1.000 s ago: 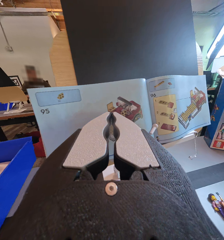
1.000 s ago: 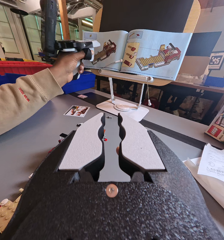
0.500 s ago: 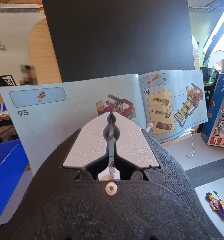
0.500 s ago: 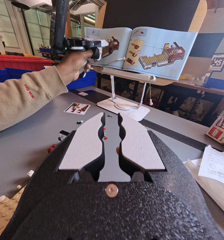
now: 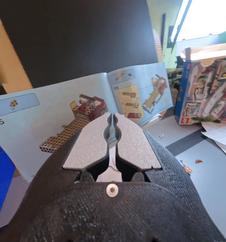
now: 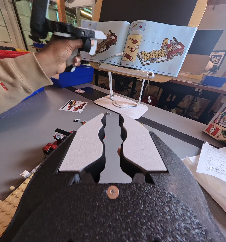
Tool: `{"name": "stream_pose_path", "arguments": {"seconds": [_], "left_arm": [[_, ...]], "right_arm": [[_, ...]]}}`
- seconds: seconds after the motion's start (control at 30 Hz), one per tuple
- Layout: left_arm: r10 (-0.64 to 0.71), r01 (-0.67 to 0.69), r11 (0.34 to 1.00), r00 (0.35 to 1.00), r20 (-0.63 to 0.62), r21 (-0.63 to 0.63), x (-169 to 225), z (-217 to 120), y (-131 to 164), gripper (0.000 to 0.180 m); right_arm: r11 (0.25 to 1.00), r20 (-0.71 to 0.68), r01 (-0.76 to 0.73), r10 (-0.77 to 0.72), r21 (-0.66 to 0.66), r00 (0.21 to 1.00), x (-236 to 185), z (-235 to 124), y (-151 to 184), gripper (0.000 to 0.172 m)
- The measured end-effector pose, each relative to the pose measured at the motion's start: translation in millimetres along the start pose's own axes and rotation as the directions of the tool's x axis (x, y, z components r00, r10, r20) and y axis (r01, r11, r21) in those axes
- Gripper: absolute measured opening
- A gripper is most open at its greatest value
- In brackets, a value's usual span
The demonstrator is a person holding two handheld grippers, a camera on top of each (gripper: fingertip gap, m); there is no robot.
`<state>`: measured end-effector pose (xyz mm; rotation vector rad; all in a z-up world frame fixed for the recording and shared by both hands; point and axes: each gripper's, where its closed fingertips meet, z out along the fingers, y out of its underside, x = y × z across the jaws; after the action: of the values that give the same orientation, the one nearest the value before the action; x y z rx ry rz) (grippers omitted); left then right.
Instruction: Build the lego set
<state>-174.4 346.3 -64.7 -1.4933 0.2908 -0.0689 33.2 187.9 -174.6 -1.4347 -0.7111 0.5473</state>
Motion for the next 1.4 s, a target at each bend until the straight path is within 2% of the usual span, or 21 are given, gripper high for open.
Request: {"name": "stream_pose_path", "arguments": {"seconds": [0.07,0.17,0.3,0.4,0.5,0.6,0.7,0.8,0.83,0.9,1.0,1.1,1.2,1.27,1.33,1.37,1.4], "left_arm": [[0.045,-0.046,0.999,0.995,-0.084,-0.013,24.1,-26.6,-7.9,0.007],[0.061,-0.062,0.998,0.978,-0.199,0.004,50.6,-84.4,-20.8,0.011],[0.075,-0.076,0.997,0.966,-0.249,0.005,50.0,-166.1,-25.0,0.014],[0.036,-0.039,0.999,0.978,-0.207,-0.013,24.0,-220.3,-20.1,0.017],[0.056,-0.063,0.995,0.995,-0.082,-0.077,-25.1,-270.9,-7.6,0.020],[0.120,-0.110,0.962,0.992,0.026,-0.248,-87.9,-315.4,13.7,0.024],[0.157,-0.138,0.858,0.988,-0.004,-0.495,-135.9,-349.9,51.4,0.024],[0.130,-0.216,0.634,0.976,-0.173,-0.743,-154.1,-378.6,105.8,0.026],[0.131,-0.262,0.571,0.965,-0.229,-0.778,-157.4,-383.9,119.7,0.024],[0.038,-0.327,0.465,0.936,-0.351,-0.822,-148.6,-394.2,145.6,0.022],[-0.068,-0.459,0.348,0.857,-0.511,-0.817,-128.3,-406.2,171.2,0.022],[-0.188,-0.568,0.277,0.759,-0.623,-0.775,-104.2,-415.8,186.0,0.027],[-0.242,-0.667,0.190,0.679,-0.693,-0.720,-93.2,-423.6,203.0,0.036],[-0.242,-0.692,0.157,0.664,-0.707,-0.704,-92.1,-420.5,214.7,0.034],[-0.258,-0.707,0.135,0.651,-0.713,-0.694,-91.5,-419.8,223.5,0.021],[-0.229,-0.725,0.117,0.646,-0.729,-0.679,-96.4,-417.7,228.0,0.005],[-0.182,-0.740,0.106,0.642,-0.744,-0.664,-103.5,-413.3,230.7,0.001]], "right_arm": [[1.000,0.000,-0.017,0.017,-0.005,1.000,1.7,0.1,1.5,0.020],[1.000,0.002,-0.031,0.031,0.000,1.000,2.8,-0.6,0.0,0.020],[0.999,0.001,-0.042,0.042,0.003,0.999,2.2,-1.1,-1.1,0.020],[0.999,-0.007,-0.037,0.037,0.001,0.999,1.5,-1.4,-1.0,0.021],[1.000,-0.021,-0.017,0.017,0.007,1.000,1.9,-3.8,-5.5,0.022],[0.999,-0.028,0.022,-0.021,0.037,0.999,1.9,-7.2,-16.7,0.024],[0.998,-0.035,0.035,-0.033,0.046,0.999,2.8,-7.8,-19.9,0.024],[0.999,-0.036,0.027,-0.026,0.036,0.999,3.3,-6.0,-16.1,0.024],[0.999,-0.040,0.028,-0.027,0.030,0.999,3.8,-5.4,-14.7,0.024],[0.999,-0.048,0.037,-0.036,0.023,0.998,4.3,-4.9,-12.2,0.024],[0.998,-0.065,0.057,-0.056,0.006,0.996,6.0,-5.0,-7.3,0.024],[0.998,-0.082,0.054,-0.055,-0.013,0.995,9.5,-5.1,-1.2,0.024],[0.999,-0.100,0.041,-0.044,-0.030,0.994,13.5,-5.5,4.4,0.024],[0.998,-0.111,0.038,-0.043,-0.039,0.993,15.9,-5.9,7.3,0.024],[0.998,-0.120,0.037,-0.042,-0.047,0.992,17.7,-6.4,9.5,0.024],[0.998,-0.124,0.037,-0.043,-0.051,0.991,18.5,-6.8,10.6,0.024],[0.998,-0.127,0.038,-0.045,-0.055,0.991,19.2,-7.2,11.5,0.024]]}}
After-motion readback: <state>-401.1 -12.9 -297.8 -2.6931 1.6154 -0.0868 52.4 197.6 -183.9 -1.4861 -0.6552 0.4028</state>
